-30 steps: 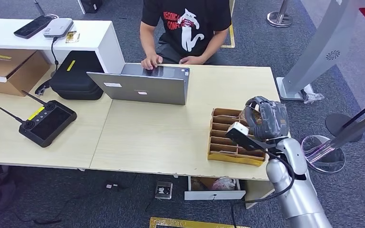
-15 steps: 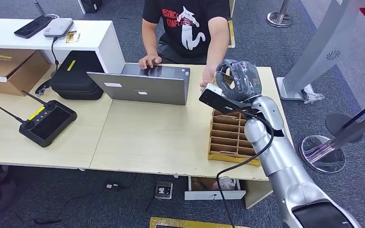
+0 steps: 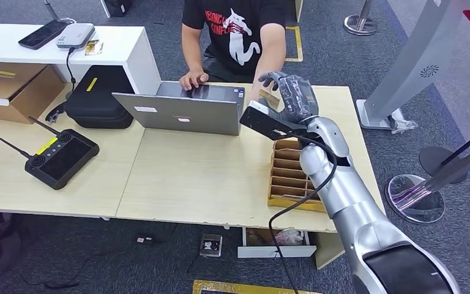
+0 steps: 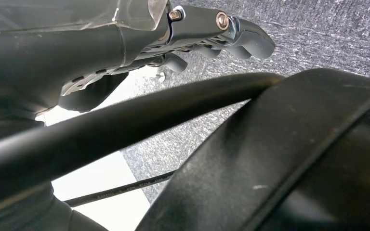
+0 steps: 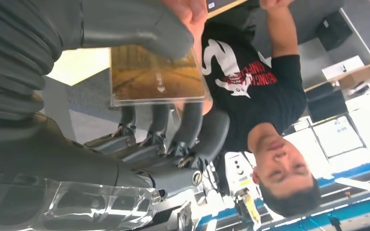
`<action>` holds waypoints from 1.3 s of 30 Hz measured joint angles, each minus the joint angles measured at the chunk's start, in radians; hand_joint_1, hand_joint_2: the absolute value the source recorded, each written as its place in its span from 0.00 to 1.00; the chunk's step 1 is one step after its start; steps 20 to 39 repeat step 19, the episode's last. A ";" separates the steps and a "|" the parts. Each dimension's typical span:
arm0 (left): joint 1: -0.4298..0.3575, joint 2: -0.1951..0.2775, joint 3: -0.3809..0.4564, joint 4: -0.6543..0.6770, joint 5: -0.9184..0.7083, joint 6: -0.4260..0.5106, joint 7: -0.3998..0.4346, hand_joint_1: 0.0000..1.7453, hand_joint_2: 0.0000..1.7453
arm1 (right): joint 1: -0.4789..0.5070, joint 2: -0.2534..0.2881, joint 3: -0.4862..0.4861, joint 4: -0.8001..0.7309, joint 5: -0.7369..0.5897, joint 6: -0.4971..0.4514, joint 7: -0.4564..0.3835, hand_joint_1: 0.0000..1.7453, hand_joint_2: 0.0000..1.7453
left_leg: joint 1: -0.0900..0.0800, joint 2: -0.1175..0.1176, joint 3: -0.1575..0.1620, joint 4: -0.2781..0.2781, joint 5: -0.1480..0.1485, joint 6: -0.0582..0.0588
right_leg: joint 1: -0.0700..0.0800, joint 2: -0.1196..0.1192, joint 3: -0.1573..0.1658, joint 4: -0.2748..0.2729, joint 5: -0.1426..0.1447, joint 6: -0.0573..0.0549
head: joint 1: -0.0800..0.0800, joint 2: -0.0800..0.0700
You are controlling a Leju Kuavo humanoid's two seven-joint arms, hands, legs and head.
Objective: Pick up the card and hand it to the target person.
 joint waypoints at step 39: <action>0.001 0.000 0.003 0.000 0.003 0.004 0.013 0.00 1.00 | 0.020 -0.056 -0.003 -0.064 -0.205 0.139 -0.059 0.00 1.00 | 0.000 0.000 0.001 0.001 0.000 0.000 | 0.000 0.001 -0.001 -0.001 0.000 0.000 | 0.000 0.000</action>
